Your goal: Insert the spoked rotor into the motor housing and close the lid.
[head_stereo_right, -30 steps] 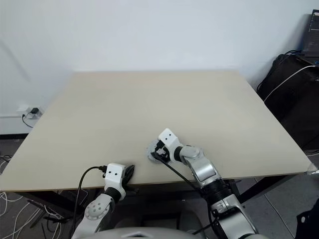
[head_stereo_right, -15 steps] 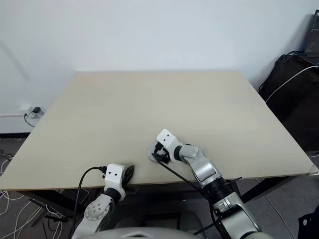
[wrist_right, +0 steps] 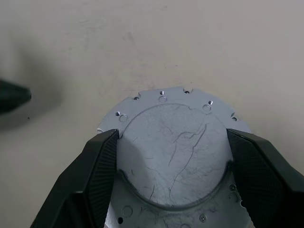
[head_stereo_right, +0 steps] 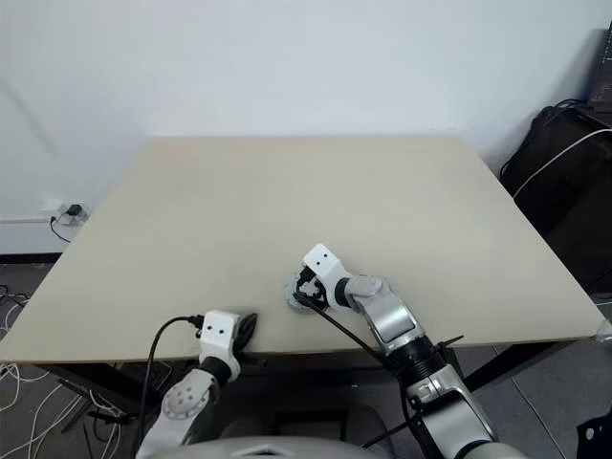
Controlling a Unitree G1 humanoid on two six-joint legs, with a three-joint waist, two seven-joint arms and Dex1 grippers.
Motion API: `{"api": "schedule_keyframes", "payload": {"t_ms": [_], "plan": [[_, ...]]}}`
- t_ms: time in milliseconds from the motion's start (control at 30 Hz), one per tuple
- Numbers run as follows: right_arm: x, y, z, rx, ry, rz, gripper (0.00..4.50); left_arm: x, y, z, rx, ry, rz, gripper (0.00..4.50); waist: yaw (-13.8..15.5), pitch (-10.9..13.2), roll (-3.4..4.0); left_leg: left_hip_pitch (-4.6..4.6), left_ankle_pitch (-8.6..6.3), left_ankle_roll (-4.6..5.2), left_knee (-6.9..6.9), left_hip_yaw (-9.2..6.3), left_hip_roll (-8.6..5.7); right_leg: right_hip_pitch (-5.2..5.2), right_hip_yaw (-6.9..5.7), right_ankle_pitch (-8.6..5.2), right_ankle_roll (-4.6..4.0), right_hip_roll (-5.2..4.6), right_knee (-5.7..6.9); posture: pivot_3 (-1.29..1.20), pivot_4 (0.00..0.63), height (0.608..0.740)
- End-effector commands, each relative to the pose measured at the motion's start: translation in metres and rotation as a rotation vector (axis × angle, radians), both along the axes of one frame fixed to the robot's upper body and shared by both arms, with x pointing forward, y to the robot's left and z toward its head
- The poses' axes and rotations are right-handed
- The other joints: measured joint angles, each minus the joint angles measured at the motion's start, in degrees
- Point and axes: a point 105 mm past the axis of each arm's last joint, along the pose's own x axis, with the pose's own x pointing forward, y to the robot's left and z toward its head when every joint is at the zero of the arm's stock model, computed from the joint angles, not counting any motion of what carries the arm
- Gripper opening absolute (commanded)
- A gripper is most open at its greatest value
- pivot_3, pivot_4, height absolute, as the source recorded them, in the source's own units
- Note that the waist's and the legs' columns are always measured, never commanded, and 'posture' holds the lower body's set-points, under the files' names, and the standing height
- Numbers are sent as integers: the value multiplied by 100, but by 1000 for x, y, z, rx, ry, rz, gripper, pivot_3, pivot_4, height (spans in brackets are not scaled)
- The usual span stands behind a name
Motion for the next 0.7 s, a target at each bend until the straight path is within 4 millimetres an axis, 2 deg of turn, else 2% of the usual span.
{"api": "schedule_keyframes", "payload": {"t_ms": [33, 333, 533, 633, 700], "plan": [[-8, -4, -15, -41, 60, 1, 3218, 25, 6, 35, 2, -130, 7, 0, 2, -1, 1, 1, 0, 0, 0, -1, 0, 0, -1, 0, 0, 0, 1, 0, 0, 740], [-13, 1, -15, -35, 63, 20, 3218, 64, 14, 37, 32, -26, -90, 0, -19, -13, -4, -2, 1, -1, 0, -1, -6, 4, 1, 1, 4, 3, -3, 0, 0, 740], [-16, 2, -13, -27, 64, 21, 3218, 82, 2, 39, -126, 87, -166, 0, -25, -15, -6, -2, 2, -4, 0, -5, -7, 7, 0, 2, 7, 4, -4, 0, 0, 740], [-18, 2, -14, -24, 70, 19, 3218, 85, -10, 36, -248, 170, -219, 0, -43, -15, -7, -2, 4, -7, -1, -5, -8, 7, 1, 2, 15, 4, -5, 0, 0, 740], [-20, 2, -15, -23, 73, 18, 3218, 87, -18, 34, -269, 211, -248, 0, -46, -15, -8, -4, 10, -18, -1, -7, -9, 8, 0, 2, 26, 4, -6, 0, 0, 740]]}}
